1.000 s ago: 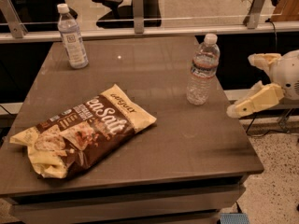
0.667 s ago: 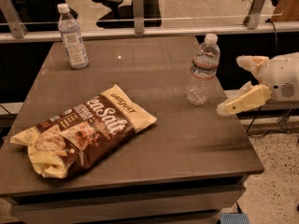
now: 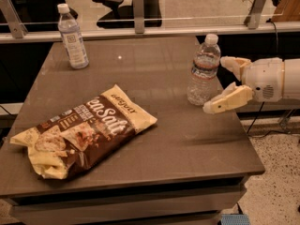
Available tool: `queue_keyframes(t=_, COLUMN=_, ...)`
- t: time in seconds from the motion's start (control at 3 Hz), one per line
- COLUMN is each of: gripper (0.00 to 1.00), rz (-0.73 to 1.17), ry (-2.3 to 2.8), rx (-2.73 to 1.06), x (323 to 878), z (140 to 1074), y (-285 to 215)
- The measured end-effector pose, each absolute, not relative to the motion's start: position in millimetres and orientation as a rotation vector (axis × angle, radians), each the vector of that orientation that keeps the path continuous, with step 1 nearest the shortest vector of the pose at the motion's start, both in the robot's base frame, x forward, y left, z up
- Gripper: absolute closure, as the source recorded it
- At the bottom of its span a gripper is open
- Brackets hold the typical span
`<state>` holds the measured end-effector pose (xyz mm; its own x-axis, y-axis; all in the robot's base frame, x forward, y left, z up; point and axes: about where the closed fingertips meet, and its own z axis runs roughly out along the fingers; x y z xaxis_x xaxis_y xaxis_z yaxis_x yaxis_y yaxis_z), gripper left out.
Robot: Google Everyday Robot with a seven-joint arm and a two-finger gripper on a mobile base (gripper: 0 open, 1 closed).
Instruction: Move water bottle near brown chip bag
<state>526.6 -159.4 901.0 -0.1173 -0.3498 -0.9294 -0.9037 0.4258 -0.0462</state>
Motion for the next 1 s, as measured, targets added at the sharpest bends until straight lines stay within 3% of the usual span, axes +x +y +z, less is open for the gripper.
queue_keyframes(t=0.33, gripper=0.16, rz=0.716, ry=1.633, rx=-1.112, x=533, z=902, y=-147)
queue_keyframes(t=1.0, gripper=0.61, rz=0.732, ry=1.576, rx=-1.118, x=539, z=905, y=-134)
